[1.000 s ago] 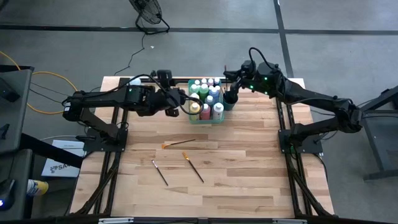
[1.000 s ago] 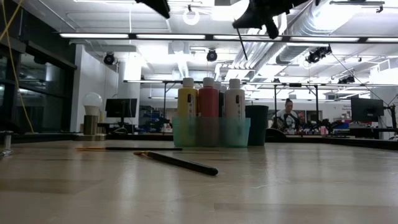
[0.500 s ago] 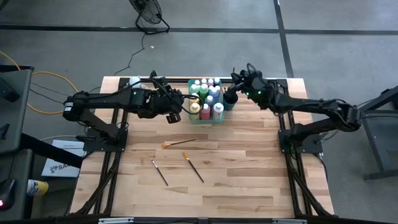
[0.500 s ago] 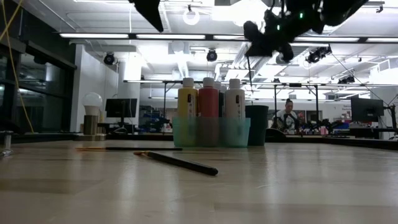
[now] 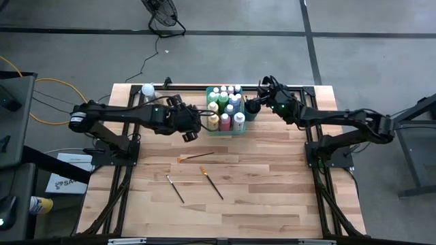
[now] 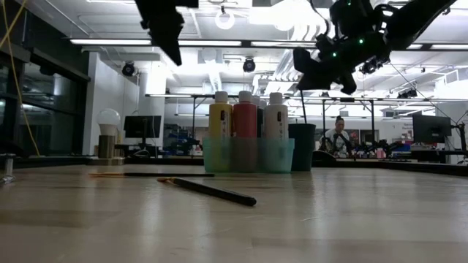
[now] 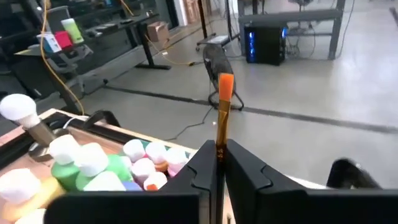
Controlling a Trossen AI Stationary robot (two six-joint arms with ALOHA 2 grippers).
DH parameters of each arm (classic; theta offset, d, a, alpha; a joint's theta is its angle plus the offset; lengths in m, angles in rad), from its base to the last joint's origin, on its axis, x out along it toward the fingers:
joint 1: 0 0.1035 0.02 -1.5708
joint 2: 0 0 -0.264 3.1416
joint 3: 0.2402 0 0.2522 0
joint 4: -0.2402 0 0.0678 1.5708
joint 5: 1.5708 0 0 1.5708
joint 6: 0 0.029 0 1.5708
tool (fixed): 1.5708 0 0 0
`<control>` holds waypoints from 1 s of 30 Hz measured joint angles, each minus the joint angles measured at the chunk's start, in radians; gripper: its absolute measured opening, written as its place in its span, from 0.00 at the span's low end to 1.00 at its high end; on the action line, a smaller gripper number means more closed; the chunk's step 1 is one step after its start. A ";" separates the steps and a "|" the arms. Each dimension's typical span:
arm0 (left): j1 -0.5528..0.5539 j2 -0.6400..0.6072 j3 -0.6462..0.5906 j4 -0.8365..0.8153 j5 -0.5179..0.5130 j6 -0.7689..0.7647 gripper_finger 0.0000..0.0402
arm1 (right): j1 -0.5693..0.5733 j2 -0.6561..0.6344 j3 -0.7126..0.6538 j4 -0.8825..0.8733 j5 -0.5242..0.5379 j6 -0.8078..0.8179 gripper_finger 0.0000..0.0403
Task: Pick & Place Paint Supplies
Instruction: Put the gold paint brush into the green cup
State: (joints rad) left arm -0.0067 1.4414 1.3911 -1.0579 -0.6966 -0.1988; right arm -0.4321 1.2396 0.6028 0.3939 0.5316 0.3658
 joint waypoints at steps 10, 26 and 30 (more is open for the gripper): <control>0.000 0.000 -0.172 0.020 0.069 -0.134 0.48 | -0.008 0.037 -0.002 0.009 -0.063 -0.002 0.09; 0.000 0.001 -0.400 0.131 0.450 -0.185 0.48 | 0.043 -0.025 0.000 -0.111 -0.303 0.109 0.45; -0.001 0.001 -0.472 0.196 0.585 -0.174 0.48 | 0.063 -0.038 0.000 -0.127 -0.326 0.102 0.49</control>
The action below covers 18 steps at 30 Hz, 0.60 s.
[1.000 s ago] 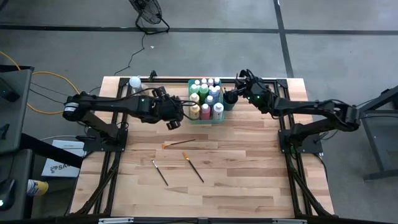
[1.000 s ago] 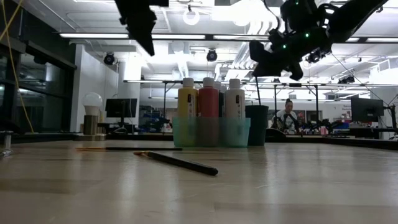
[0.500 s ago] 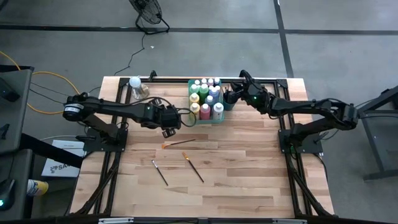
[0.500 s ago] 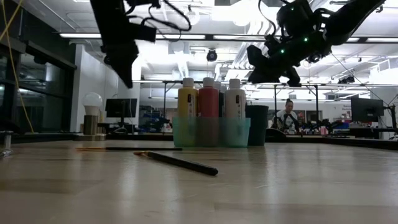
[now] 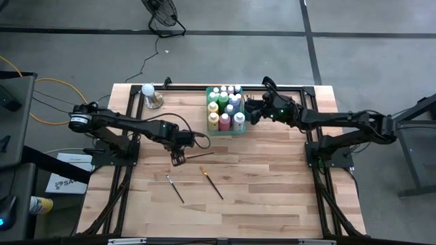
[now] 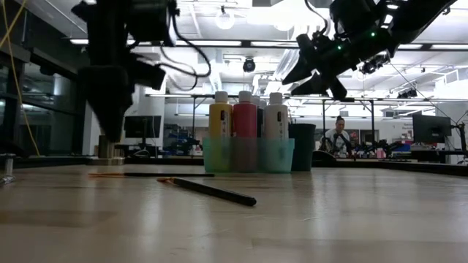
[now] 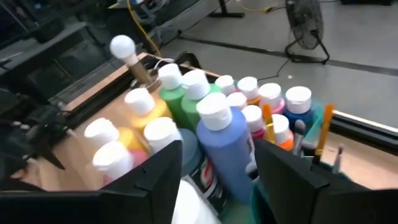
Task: Pick & Place Paint Supplies
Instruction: Put the gold paint brush into the green cup
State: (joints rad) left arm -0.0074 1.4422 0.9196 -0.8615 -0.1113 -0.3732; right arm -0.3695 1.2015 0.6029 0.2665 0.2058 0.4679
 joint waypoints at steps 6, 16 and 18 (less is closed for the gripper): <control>0.000 0.000 -0.089 0.062 0.087 0.057 0.48 | 0.018 -0.002 0.000 -0.002 -0.001 0.000 0.49; 0.000 0.000 -0.150 0.164 0.195 0.144 0.48 | 0.023 -0.001 0.000 -0.002 -0.004 -0.001 0.49; 0.000 0.000 -0.150 0.168 0.191 0.144 0.48 | 0.023 -0.002 0.000 -0.002 -0.004 -0.001 0.49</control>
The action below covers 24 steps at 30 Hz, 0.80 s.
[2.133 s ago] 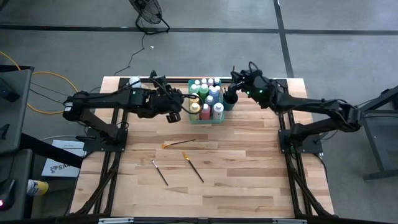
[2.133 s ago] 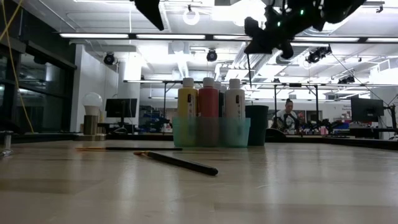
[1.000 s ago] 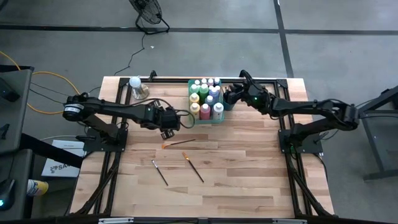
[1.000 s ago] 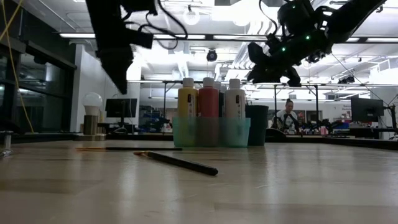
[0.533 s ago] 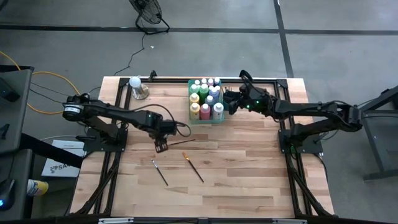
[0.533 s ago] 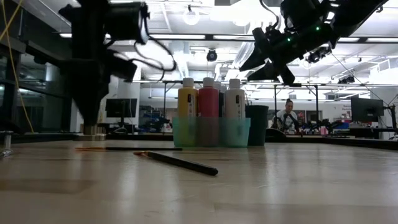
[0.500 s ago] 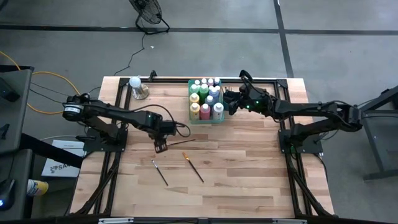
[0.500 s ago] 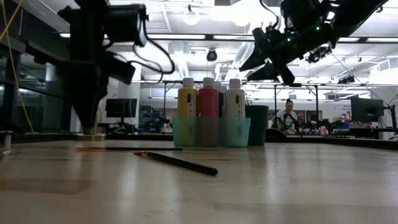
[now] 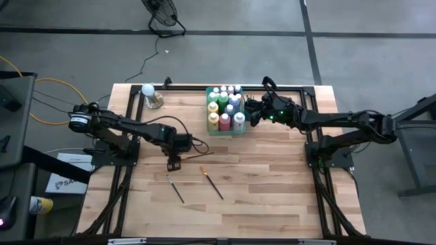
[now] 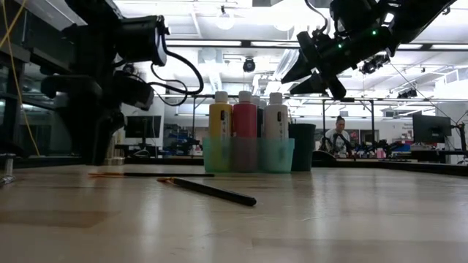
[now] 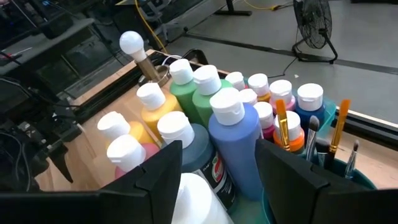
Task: Pick & Place Paint Supplies
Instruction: Put the gold paint brush into the green cup
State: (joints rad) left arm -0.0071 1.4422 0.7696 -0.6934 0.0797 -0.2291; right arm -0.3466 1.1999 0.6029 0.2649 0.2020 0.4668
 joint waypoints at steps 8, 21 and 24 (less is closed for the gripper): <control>0.000 0.000 0.000 0.044 0.000 0.007 0.48 | 0.000 0.000 0.000 0.000 0.000 0.000 0.49; -0.096 0.071 0.001 0.070 -0.095 0.014 0.48 | 0.000 0.000 0.000 -0.011 0.004 -0.001 0.49; -0.112 0.101 0.006 0.065 -0.114 -0.020 0.48 | 0.000 0.000 0.000 -0.018 0.004 -0.001 0.49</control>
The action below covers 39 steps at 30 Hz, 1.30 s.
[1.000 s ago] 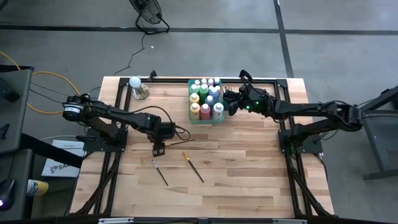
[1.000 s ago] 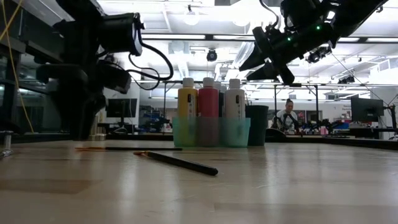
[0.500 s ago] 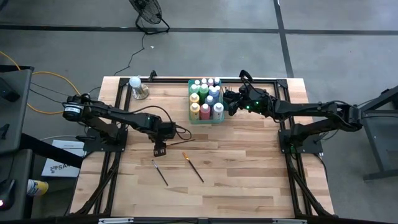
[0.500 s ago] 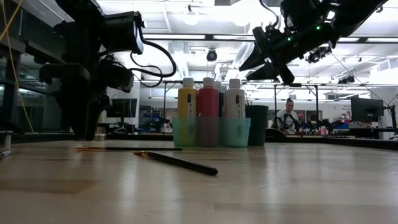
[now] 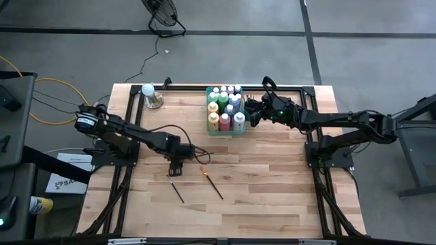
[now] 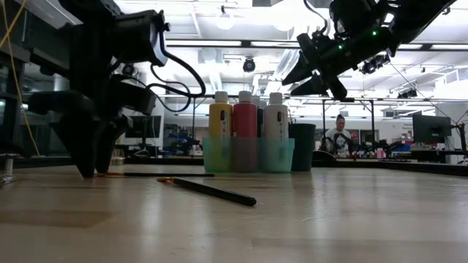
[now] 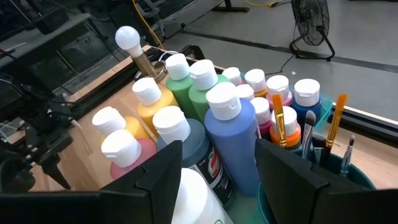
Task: Pick & Place Paint Supplies
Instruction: Put the gold paint brush into the green cup
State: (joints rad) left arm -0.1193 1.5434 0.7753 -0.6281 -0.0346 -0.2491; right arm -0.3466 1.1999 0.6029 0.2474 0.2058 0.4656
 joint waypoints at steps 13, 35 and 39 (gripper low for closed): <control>-0.014 0.057 0.000 -0.022 -0.013 -0.051 0.30 | 0.001 0.000 0.000 -0.005 -0.016 0.000 0.49; -0.010 0.040 0.099 -0.156 0.005 0.019 0.00 | 0.001 0.000 0.000 -0.004 -0.121 0.003 0.49; -0.012 0.034 0.220 -0.242 0.003 0.104 0.00 | 0.001 0.000 0.000 0.023 -0.201 0.011 0.49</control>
State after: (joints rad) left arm -0.1310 1.5775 0.9949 -0.8705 -0.0317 -0.1452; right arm -0.3458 1.1999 0.6029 0.2701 0.0052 0.4762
